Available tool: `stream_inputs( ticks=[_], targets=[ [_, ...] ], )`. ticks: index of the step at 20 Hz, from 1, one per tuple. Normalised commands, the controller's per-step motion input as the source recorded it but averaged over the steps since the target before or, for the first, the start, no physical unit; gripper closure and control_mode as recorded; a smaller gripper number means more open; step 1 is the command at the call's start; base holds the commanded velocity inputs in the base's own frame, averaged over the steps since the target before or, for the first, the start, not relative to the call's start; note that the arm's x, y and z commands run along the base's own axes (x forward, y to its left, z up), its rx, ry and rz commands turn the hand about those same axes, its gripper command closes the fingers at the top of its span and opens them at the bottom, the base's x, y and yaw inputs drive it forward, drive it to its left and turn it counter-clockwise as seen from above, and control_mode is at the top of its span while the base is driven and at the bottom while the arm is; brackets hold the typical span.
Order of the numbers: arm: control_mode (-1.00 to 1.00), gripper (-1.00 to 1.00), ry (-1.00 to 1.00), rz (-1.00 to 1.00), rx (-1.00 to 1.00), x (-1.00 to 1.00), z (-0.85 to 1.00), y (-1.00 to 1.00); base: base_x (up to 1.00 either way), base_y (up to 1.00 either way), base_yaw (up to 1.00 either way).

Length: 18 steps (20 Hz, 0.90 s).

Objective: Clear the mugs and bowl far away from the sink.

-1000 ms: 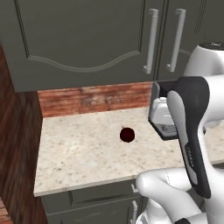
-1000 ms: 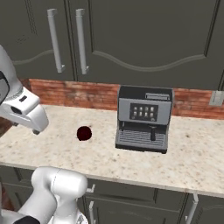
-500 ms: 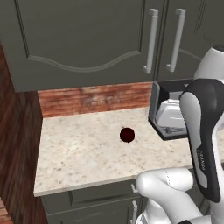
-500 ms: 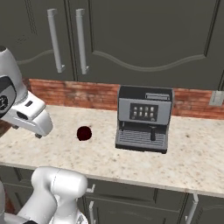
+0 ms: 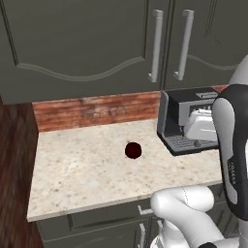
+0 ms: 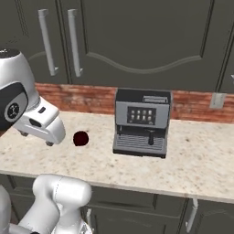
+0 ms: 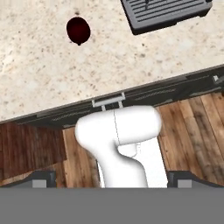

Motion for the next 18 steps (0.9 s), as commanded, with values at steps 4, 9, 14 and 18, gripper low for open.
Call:
stream_inputs(
  ticks=[4, 9, 14, 18],
  targets=[
    [1.00, -1.00, 0.00, 0.00, 0.00, 0.00, 0.00, 0.00, -0.03, -1.00, -0.34],
    [1.00, -1.00, 0.00, 0.00, 0.00, 0.00, 0.00, 0.00, 0.00, -0.77, -0.76],
    [1.00, -1.00, 0.00, 0.00, 0.00, 0.00, 0.00, 0.00, 0.00, -0.14, -0.97],
    [1.00, -1.00, 0.00, 0.00, 0.00, 0.00, 0.00, 0.00, 0.00, -0.09, -0.98]
  ],
)
